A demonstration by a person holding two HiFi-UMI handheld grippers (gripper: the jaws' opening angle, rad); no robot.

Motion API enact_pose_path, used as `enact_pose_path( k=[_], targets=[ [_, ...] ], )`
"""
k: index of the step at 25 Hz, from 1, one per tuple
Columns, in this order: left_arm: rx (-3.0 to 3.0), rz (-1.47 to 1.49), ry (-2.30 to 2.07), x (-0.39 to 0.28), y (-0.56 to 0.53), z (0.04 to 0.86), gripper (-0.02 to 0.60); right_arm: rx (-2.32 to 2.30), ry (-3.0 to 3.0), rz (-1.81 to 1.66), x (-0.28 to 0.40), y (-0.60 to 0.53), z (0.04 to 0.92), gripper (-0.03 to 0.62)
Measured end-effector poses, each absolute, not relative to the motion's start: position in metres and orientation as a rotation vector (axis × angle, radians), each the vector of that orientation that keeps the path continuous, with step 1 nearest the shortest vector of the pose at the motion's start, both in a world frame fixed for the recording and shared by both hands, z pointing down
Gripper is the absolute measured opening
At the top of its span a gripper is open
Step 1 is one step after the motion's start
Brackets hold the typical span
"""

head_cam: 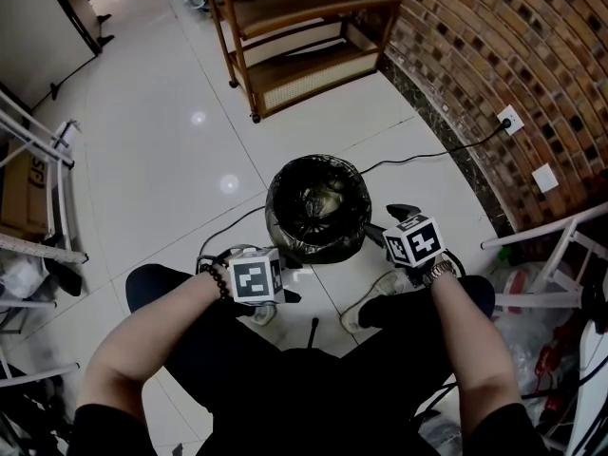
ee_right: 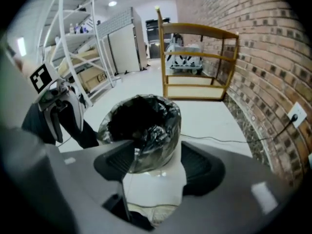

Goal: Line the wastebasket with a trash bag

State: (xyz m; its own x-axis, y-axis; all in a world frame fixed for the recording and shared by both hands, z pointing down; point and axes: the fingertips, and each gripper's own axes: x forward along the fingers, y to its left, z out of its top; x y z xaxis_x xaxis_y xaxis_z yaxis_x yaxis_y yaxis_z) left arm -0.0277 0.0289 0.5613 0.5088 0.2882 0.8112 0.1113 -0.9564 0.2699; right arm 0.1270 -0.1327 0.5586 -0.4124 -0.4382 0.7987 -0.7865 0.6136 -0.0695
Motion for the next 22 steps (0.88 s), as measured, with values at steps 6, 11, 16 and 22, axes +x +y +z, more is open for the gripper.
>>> enact_pose_path(
  k=[6,11,16,22],
  targets=[
    [2.625,0.99,-0.313,-0.037,-0.096,0.511,0.261,1.111,-2.161,0.768,0.117,-0.166,0.547,0.301],
    [2.378,0.882,-0.868,-0.081,-0.185,0.525,0.261,1.188,-2.108,0.857,0.12,-0.18,0.564,0.301],
    [2.152,0.896,-0.996,-0.095,-0.201,0.568,0.268,1.189,-2.07,0.925,0.114,-0.186,0.586,0.301],
    [2.072,0.893,-0.925,-0.083,-0.197,0.598,0.272,1.15,-2.06,1.071,0.106,-0.186,0.616,0.301]
  ],
)
